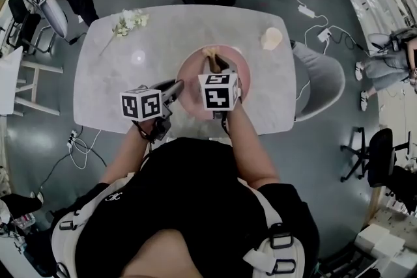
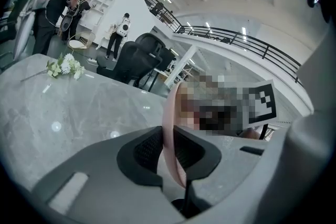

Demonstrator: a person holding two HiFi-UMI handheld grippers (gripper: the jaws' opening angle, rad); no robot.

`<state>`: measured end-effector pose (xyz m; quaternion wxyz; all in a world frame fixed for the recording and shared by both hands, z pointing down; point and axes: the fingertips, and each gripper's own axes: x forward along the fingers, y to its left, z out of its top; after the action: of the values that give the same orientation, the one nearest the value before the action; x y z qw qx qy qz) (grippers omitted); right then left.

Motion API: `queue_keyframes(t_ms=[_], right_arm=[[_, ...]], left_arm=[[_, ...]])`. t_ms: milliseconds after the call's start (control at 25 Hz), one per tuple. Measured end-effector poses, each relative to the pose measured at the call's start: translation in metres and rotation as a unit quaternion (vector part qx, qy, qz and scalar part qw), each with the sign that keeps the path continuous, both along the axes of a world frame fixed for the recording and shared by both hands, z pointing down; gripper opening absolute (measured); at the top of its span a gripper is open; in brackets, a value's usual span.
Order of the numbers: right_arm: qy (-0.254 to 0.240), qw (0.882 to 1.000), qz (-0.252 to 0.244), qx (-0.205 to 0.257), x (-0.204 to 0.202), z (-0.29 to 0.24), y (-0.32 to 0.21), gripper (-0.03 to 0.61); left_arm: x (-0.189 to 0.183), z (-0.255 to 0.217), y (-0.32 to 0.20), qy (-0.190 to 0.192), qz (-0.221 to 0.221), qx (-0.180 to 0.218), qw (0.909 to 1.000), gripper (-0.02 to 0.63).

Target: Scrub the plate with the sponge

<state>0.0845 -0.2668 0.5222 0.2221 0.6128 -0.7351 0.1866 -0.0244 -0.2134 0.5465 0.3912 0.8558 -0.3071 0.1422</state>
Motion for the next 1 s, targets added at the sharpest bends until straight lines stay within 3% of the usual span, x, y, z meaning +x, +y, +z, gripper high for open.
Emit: queue_keyframes(t_ms=[280,480,800,1000], right_arm=[[0.026,0.999,0.03,0.0,0.031,0.009,-0.007,0.072],[0.045,0.998,0.043,-0.027,0.051,0.026,0.001,0.072],[0.018,0.996,0.009,-0.084,0.025,0.06,0.021,0.072],[-0.005,0.993,-0.03,-0.117,-0.001,0.067,0.041,0.072]], left_arm=[[-0.012,-0.013,-0.009,0.008,-0.009,0.017,0.9998,0.054],[-0.029,-0.019,-0.015,0.01,-0.033,0.03,0.999,0.057],[-0.057,-0.02,-0.033,0.008,-0.099,0.027,0.9946,0.054],[-0.072,-0.017,-0.044,0.035,-0.146,0.001,0.9887,0.054]])
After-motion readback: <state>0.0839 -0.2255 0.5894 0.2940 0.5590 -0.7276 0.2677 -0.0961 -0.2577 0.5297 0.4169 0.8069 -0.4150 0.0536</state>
